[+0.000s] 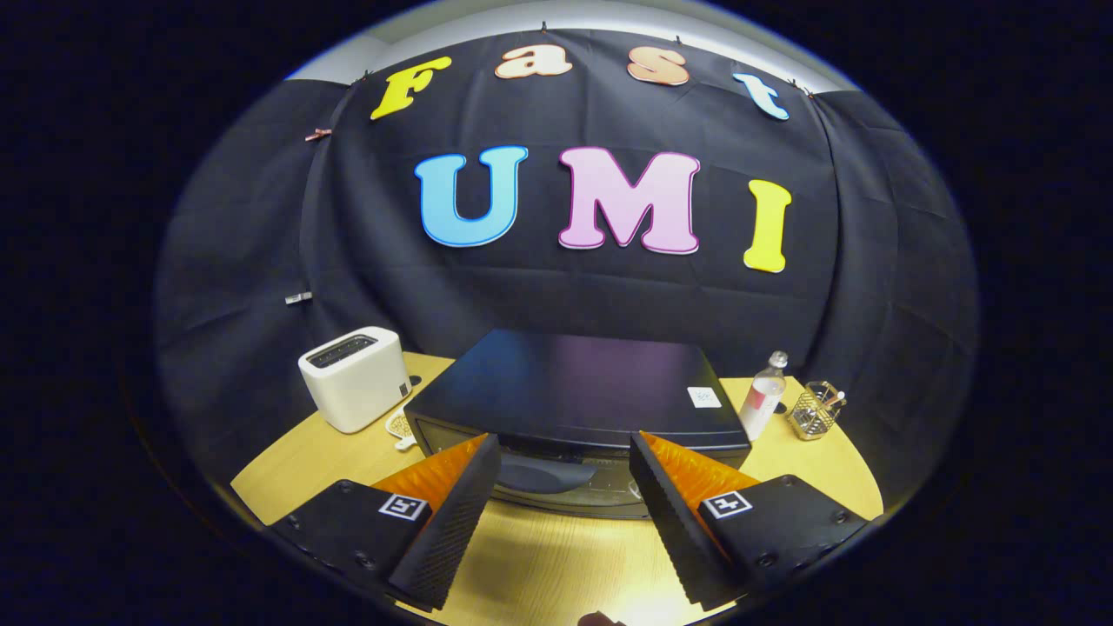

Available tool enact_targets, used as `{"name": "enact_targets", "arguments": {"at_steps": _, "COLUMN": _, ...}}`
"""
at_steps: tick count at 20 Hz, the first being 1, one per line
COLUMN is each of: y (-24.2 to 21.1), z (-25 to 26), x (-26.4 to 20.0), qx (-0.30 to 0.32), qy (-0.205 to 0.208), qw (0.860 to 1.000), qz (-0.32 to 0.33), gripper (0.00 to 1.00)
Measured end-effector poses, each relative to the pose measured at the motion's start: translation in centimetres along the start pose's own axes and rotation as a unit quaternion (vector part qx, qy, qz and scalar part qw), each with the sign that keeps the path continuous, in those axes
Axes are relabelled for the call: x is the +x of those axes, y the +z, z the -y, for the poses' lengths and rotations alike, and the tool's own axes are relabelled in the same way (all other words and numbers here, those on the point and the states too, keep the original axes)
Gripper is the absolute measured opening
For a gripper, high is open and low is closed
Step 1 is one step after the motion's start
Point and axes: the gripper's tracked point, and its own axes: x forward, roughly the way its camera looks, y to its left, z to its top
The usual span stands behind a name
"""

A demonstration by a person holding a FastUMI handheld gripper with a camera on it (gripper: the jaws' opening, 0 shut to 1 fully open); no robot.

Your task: Open the toaster oven, put the food inside, and close the toaster oven door.

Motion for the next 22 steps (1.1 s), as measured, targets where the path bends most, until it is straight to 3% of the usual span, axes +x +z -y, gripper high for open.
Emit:
{"name": "enact_targets", "arguments": {"at_steps": 9, "y": 6.4, "z": 7.5, "x": -8.4, "qx": 0.018, "qy": -0.065, "qw": 0.995, "qz": 0.073, "gripper": 0.98}}
{"name": "enact_targets", "arguments": {"at_steps": 15, "y": 8.8, "z": 10.3, "x": -10.0, "qx": 0.032, "qy": -0.096, "qw": 0.99, "qz": 0.101, "gripper": 0.98}}
{"name": "enact_targets", "arguments": {"at_steps": 22, "y": 9.1, "z": 10.2, "x": -10.1, "qx": 0.039, "qy": -0.098, "qw": 0.988, "qz": 0.11, "gripper": 0.98}}
